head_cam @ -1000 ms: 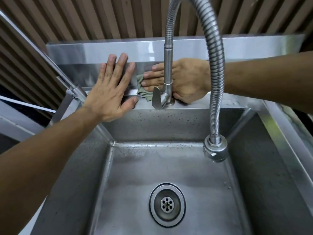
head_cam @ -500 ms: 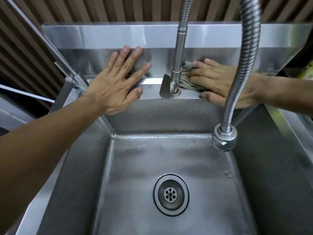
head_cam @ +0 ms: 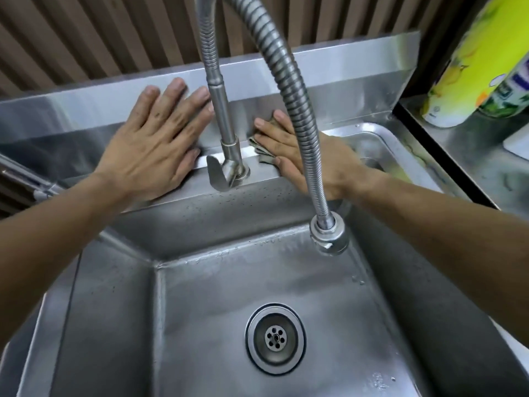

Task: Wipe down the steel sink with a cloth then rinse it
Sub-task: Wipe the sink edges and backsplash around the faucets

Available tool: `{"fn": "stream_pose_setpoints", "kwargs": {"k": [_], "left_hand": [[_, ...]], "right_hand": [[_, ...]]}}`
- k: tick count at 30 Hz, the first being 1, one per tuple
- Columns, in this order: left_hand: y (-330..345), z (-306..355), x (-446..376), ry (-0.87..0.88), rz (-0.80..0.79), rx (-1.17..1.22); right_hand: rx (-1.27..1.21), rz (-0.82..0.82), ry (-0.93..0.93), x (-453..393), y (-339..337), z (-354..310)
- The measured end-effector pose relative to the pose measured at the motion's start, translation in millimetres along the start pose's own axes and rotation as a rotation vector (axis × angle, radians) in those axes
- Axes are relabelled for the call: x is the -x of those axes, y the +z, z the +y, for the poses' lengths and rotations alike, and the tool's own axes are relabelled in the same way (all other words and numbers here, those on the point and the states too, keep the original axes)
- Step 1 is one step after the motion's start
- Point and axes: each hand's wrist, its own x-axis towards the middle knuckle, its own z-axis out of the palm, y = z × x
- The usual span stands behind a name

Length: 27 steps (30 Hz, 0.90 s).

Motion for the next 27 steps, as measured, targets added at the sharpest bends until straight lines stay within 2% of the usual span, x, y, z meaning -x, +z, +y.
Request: {"fn": "stream_pose_setpoints", "kwargs": {"k": [3, 6, 11, 14, 19, 22, 27], "left_hand": [[7, 2, 1, -0.018, 0.055, -0.027], [10, 2, 0, -0.008, 0.121, -0.013], [9, 0, -15, -0.044, 0.227, -0.009], [10, 2, -25, -0.029, 0.267, -0.016], [8, -3, -45, 0.016, 0.193, 0.128], [-6, -15, -61, 0.058, 0.136, 0.076], [0, -39, -82, 0.292, -0.057, 0.057]], "right_hand": [[0.003, 0.045, -0.034, 9, 0, 1], [0.048, -0.115, -0.002, 14, 2, 14], [0.020, -0.079, 0.216, 19, 2, 4], [0.037, 0.042, 0.481, 31, 5, 3], [-0.053, 0.149, 0.793, 28, 8, -16], [-0.137, 0.186, 0.940, 16, 10, -21], [0.026, 0.115, 0.899, 33, 7, -6]]}}
